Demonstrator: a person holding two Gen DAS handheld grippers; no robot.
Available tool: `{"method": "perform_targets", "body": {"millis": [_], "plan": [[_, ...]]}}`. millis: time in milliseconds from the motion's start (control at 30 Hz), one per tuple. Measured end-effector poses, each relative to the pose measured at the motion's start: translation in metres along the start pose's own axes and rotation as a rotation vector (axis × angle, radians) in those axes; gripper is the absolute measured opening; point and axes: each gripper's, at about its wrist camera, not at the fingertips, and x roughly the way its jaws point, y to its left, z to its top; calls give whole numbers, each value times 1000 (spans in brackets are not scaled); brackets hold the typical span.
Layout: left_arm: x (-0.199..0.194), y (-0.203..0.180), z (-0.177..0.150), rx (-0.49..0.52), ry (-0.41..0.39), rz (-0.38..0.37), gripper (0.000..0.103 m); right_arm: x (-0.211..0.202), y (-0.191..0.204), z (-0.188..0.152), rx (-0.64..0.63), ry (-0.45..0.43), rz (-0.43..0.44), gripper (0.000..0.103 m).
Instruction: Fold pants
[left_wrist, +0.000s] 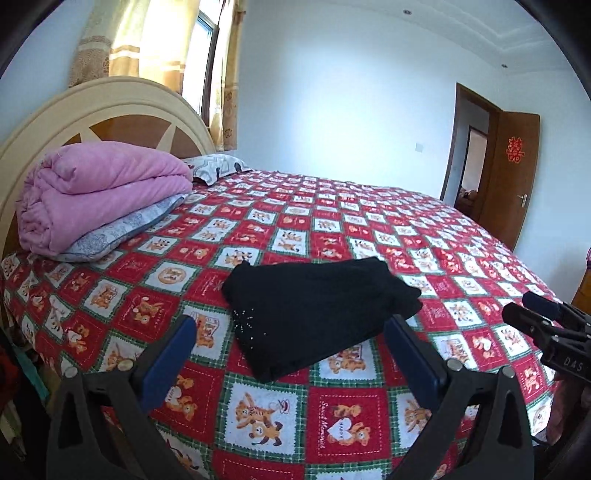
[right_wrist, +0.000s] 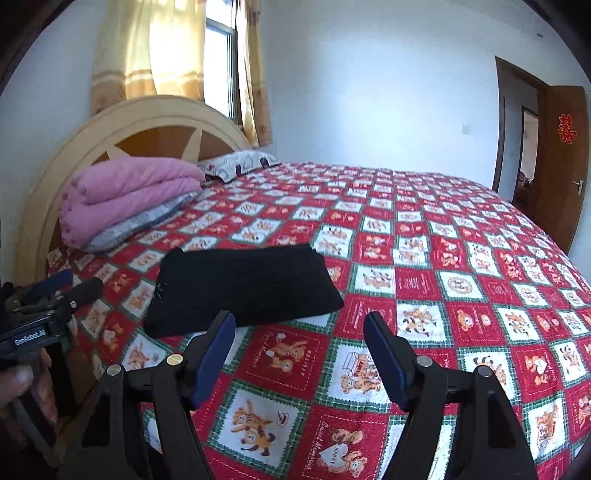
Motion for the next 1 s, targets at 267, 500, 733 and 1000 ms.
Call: {"method": "perform_targets", "body": {"millis": [267,500,733,1000], "plan": [[-7,-2,1,-8,-13,-7,103,-15,6,1,-3,-26,1,73],[-10,-5,1,-7,-16,-8,103,-20,5,-1,-2,-32,3,73],[-12,-8,2,-3,-21,-12,103,-24,8,-2,-7,-33,7,74],[-12,-8,2,-2,-21,-11,103,-27,11,-1,-16,-37,8,74]]}}
